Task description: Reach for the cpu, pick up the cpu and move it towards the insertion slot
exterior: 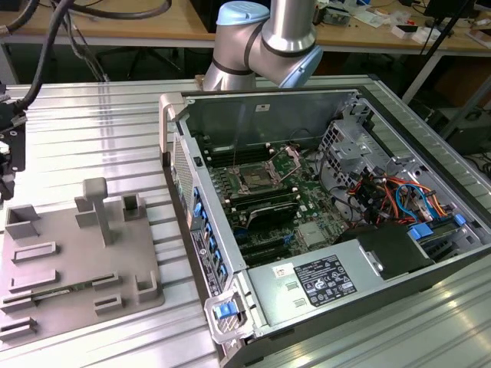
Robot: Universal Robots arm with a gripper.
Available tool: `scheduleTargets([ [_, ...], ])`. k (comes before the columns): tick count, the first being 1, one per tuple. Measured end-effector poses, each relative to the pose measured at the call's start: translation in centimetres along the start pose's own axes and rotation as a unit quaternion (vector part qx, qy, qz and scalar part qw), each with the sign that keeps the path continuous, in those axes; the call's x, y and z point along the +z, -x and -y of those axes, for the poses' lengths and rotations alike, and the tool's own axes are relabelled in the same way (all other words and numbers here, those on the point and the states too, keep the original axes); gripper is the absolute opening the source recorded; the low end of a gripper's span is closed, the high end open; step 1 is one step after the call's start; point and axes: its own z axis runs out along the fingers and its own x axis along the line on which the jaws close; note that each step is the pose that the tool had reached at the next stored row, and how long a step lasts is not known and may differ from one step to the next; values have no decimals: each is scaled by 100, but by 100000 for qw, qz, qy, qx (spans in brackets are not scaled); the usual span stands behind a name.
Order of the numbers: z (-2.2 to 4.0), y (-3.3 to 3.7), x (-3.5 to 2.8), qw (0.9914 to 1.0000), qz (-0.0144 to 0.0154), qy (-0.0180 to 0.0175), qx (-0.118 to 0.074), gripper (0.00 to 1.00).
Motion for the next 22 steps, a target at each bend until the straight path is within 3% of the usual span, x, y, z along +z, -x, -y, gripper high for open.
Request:
scheduleTargets([
  [2, -8, 2, -188, 100000, -19, -3, 2, 55],
  [3, -9, 2, -211, 100000, -21, -1, 1, 55],
  [15, -18, 10, -435, 100000, -113, -1, 5, 55],
  [22, -19, 11, -454, 100000, -141, -2, 9, 55],
])
